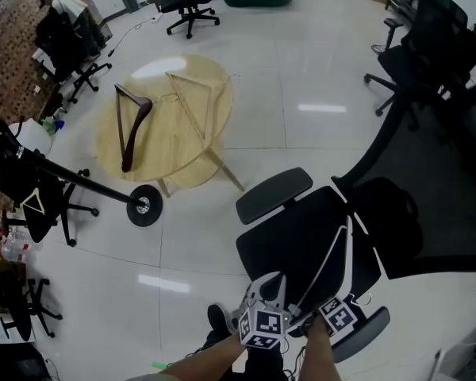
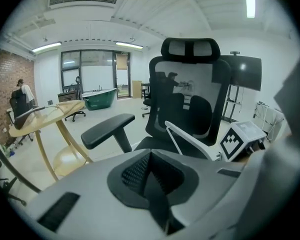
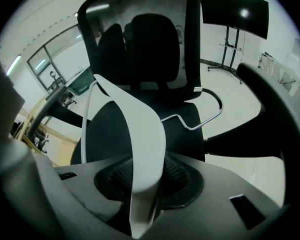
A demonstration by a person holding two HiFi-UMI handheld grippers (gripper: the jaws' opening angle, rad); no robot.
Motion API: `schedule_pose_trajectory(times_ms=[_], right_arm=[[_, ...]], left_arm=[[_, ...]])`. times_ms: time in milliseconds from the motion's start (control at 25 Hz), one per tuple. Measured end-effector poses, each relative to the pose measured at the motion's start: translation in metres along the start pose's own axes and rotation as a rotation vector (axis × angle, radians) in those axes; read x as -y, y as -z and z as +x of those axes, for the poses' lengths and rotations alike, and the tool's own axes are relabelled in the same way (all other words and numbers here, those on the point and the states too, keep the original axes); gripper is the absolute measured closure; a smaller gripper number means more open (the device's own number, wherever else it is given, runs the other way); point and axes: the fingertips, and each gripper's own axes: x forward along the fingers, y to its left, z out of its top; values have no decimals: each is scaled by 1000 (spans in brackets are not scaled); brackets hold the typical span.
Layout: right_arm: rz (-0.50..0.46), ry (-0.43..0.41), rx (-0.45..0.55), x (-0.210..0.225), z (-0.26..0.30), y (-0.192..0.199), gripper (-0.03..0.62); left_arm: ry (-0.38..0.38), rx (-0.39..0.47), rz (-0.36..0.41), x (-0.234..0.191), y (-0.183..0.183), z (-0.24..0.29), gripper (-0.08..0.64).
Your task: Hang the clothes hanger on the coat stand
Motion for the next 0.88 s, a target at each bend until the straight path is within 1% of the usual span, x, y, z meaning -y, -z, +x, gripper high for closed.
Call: schedule_pose_trajectory(times_ms=[160, 280, 400, 480, 600, 720, 800, 880], right_arm=[[18, -63, 91, -17, -96, -37, 474], [9, -110, 145, -25, -156, -56, 474], [-34, -172, 196, -41, -212, -70, 474], [-86, -230, 235, -54, -255, -80, 474], [-178, -305, 294, -64, -324, -90, 472], [-214, -365, 341, -81, -380, -93, 472], [-262, -415, 387, -109, -414, -96, 472], [-356, -470, 441, -146, -446, -96, 472]], left_arm=[[14, 63, -11, 4, -61, -64, 544], [29, 115, -26, 12, -97, -107, 545], [16, 143, -28, 7, -124, -155, 545], [-3, 160, -17, -4, -136, -193, 543], [-63, 178, -19, -28, -142, -257, 545], [-133, 199, -91, -53, -146, -313, 545], [-180, 224, -145, -70, -149, -348, 545], [-233, 255, -174, -89, -151, -385, 545]])
